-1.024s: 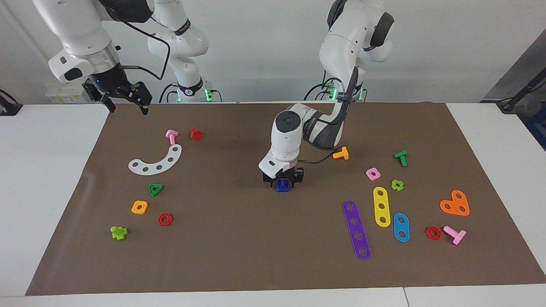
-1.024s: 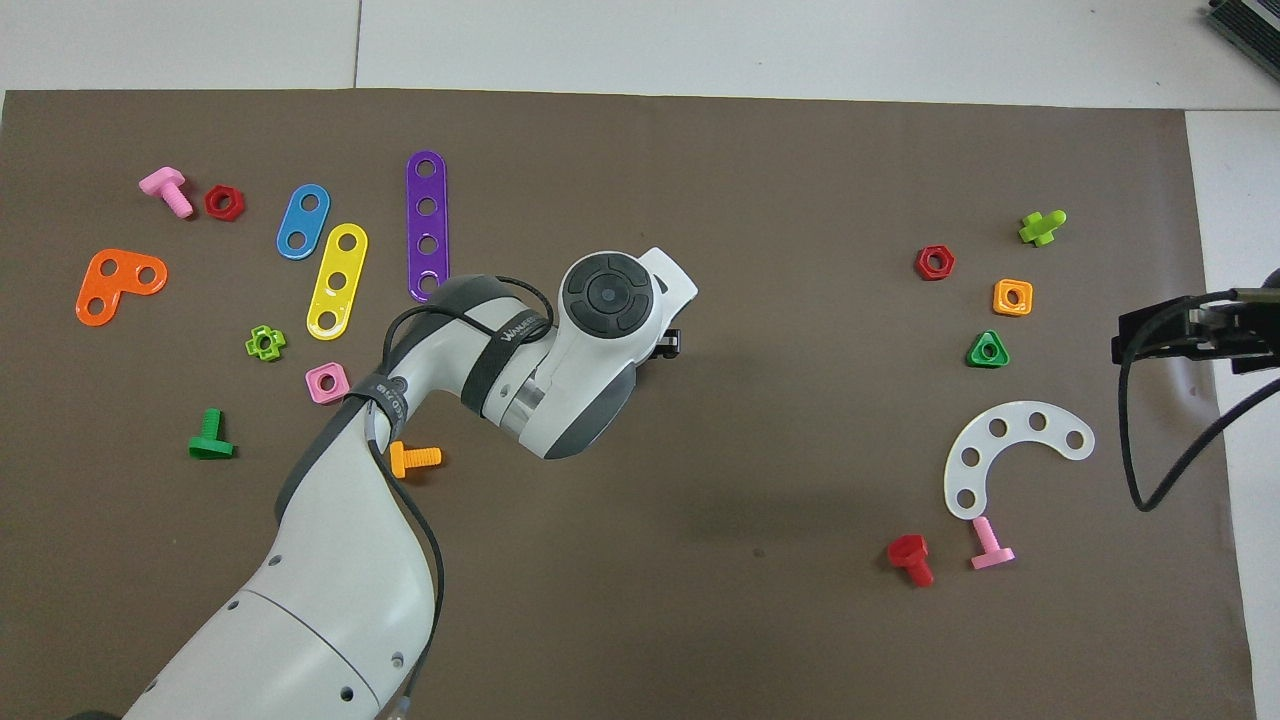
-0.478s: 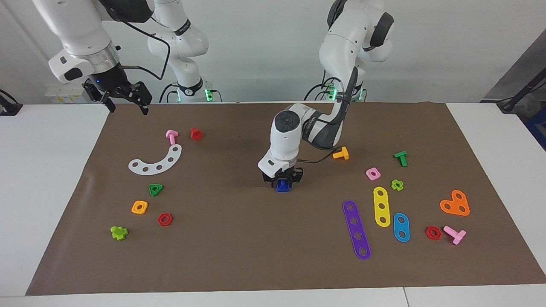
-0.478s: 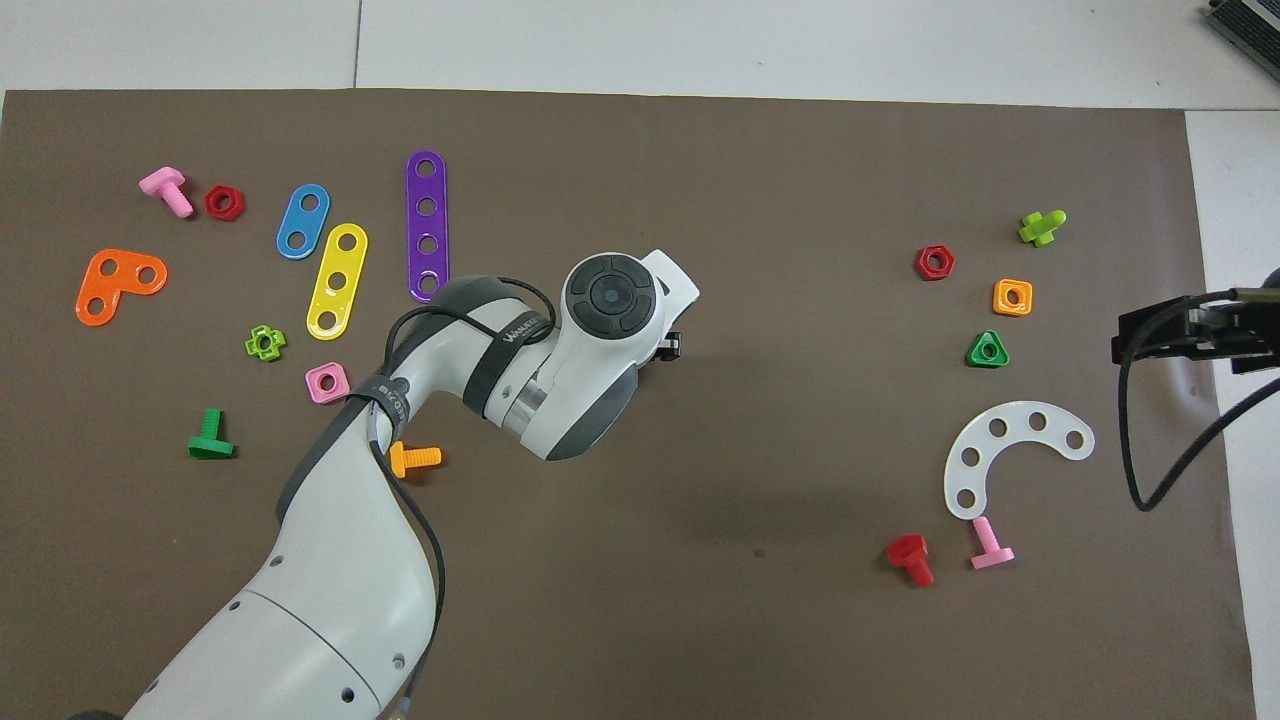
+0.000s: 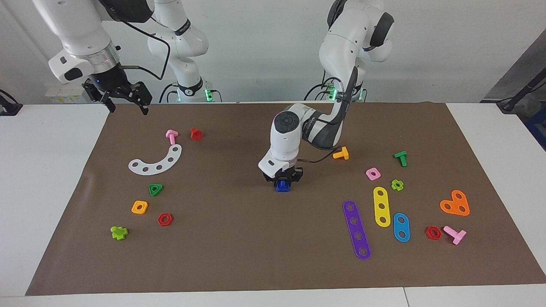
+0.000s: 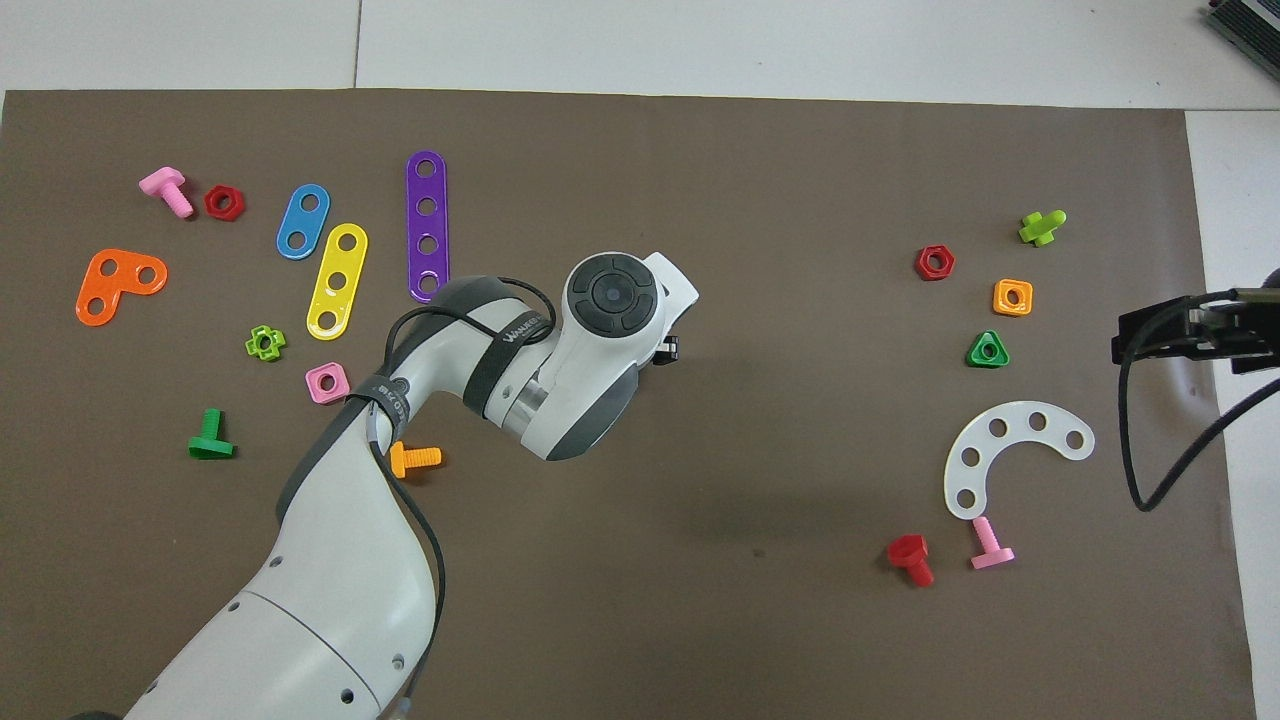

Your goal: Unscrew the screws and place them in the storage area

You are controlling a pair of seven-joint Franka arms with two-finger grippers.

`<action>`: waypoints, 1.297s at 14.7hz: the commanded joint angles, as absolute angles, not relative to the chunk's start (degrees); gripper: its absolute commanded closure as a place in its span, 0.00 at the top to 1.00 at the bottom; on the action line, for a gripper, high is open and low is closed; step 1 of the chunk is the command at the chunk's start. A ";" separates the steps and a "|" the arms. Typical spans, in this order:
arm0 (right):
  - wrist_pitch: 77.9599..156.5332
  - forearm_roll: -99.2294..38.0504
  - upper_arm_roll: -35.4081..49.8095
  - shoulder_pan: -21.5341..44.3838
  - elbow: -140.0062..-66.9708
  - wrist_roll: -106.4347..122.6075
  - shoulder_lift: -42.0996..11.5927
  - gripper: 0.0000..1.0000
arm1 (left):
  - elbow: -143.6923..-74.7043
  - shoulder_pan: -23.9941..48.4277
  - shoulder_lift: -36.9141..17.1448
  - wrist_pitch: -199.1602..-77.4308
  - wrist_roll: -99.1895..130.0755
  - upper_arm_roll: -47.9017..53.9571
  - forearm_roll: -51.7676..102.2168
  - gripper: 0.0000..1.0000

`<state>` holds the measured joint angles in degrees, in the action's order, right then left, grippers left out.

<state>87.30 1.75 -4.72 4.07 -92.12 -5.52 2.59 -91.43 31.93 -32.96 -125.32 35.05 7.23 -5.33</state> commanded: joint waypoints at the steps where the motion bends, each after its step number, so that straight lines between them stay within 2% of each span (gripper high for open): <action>1: 86.66 1.32 -4.31 3.52 -92.64 -4.22 3.52 1.00 | -90.97 31.73 -31.90 -122.87 34.45 7.29 -4.66 0.56; 8: 86.66 1.23 -4.31 3.52 -92.64 -4.22 3.52 1.00 | -90.88 31.64 -31.91 -122.96 34.54 7.21 -4.66 0.59; 19: 86.66 1.32 -4.31 3.52 -92.64 -4.22 3.52 1.00 | -90.35 31.64 -32.08 -123.40 34.45 7.21 -4.48 0.56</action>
